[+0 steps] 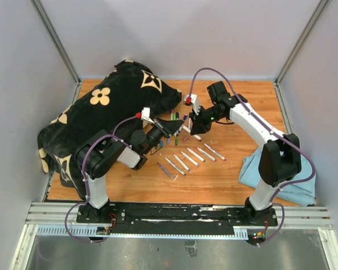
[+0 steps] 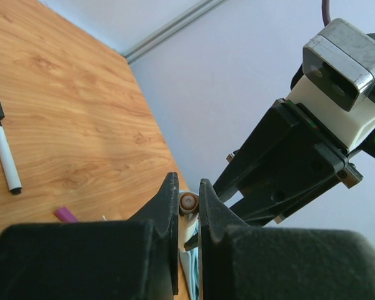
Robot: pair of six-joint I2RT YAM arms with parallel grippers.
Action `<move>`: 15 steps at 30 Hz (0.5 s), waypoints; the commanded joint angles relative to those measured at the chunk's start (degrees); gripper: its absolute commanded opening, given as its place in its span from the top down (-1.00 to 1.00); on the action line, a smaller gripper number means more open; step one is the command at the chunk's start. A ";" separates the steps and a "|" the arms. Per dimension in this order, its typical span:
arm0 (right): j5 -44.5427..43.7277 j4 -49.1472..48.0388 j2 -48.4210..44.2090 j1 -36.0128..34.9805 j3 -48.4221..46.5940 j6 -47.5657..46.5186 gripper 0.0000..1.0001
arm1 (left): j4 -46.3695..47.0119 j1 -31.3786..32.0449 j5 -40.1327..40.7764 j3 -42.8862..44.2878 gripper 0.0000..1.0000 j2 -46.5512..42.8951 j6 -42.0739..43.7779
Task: Open the pen caps
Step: Open the pen cap from the pen.
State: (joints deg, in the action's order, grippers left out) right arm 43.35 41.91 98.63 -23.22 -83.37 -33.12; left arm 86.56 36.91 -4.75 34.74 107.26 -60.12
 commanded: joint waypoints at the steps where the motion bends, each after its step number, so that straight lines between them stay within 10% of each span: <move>1: 3.20 0.09 -3.53 -1.30 1.54 -0.48 0.42 | 8.44 -0.17 -2.31 -2.85 0.99 -1.34 -0.92; 5: 6.79 -0.84 -5.78 -1.37 3.23 0.14 -0.21 | 13.54 -0.17 -3.00 -7.13 0.99 -4.40 -1.39; 15: 4.38 -3.87 -5.32 -8.02 5.26 2.49 -0.30 | 14.65 -0.08 -2.98 -11.90 1.00 -11.15 -1.00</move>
State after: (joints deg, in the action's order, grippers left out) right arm 48.49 39.62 92.90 -27.97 -78.98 -32.49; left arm 87.50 36.88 -7.40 23.64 98.56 -61.41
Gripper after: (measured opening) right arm 0.652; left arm 0.105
